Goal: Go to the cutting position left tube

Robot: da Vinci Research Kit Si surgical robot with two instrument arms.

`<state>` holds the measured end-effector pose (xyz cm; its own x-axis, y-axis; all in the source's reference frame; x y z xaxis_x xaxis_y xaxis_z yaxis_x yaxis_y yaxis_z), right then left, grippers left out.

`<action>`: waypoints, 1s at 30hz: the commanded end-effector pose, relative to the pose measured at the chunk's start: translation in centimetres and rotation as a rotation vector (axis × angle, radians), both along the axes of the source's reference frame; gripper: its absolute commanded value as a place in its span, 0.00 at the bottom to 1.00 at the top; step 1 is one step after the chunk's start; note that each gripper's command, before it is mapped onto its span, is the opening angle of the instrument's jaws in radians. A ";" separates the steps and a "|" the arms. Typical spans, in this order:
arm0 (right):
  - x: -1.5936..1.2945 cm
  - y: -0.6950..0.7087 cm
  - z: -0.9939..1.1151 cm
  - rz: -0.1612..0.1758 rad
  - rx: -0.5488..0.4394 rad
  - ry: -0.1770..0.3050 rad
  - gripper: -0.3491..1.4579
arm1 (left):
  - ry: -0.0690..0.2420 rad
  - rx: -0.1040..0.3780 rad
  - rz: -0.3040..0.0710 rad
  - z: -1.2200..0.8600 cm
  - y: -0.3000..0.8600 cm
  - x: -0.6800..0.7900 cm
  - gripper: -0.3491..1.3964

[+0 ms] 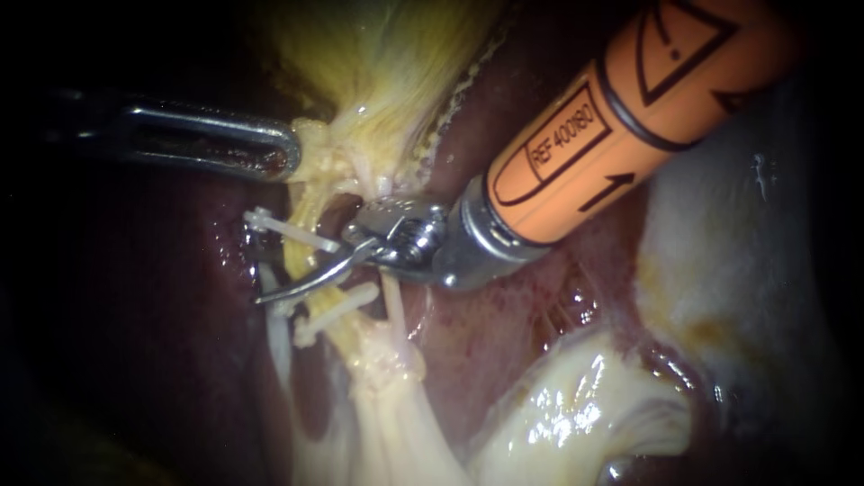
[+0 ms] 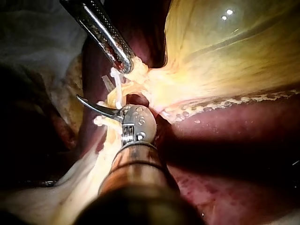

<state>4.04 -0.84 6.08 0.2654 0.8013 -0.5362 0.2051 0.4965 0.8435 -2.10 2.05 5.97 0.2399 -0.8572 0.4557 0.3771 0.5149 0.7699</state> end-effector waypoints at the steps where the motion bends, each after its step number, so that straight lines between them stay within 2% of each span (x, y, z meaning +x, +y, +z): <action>1: 0.01 0.00 -0.01 0.007 0.006 0.006 0.87 | 0.000 0.000 0.000 -0.01 0.00 0.00 0.00; 2: 0.03 -0.01 -0.02 0.021 -0.003 0.009 0.87 | 0.000 0.000 0.000 -0.01 0.00 0.00 0.00; 4: 0.04 -0.03 -0.05 0.024 -0.008 0.009 0.87 | 0.000 0.000 0.000 -0.01 0.00 0.00 0.00; 15: -0.04 -0.09 -0.36 -0.009 -0.034 0.043 0.88 | 0.000 0.000 0.001 -0.01 0.00 0.00 0.00; 22: -0.21 0.00 -0.61 -0.018 -0.018 0.052 0.86 | 0.000 0.000 0.001 0.00 0.00 0.00 0.00; 30: -0.28 0.04 -0.66 -0.022 -0.013 0.055 0.85 | 0.000 0.000 0.001 0.00 0.01 0.00 0.00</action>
<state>3.76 -0.79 5.41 0.2517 0.7887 -0.5609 0.2616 0.5025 0.8240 -2.10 2.05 5.97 0.2405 -0.8570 0.4557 0.3761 0.5151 0.7702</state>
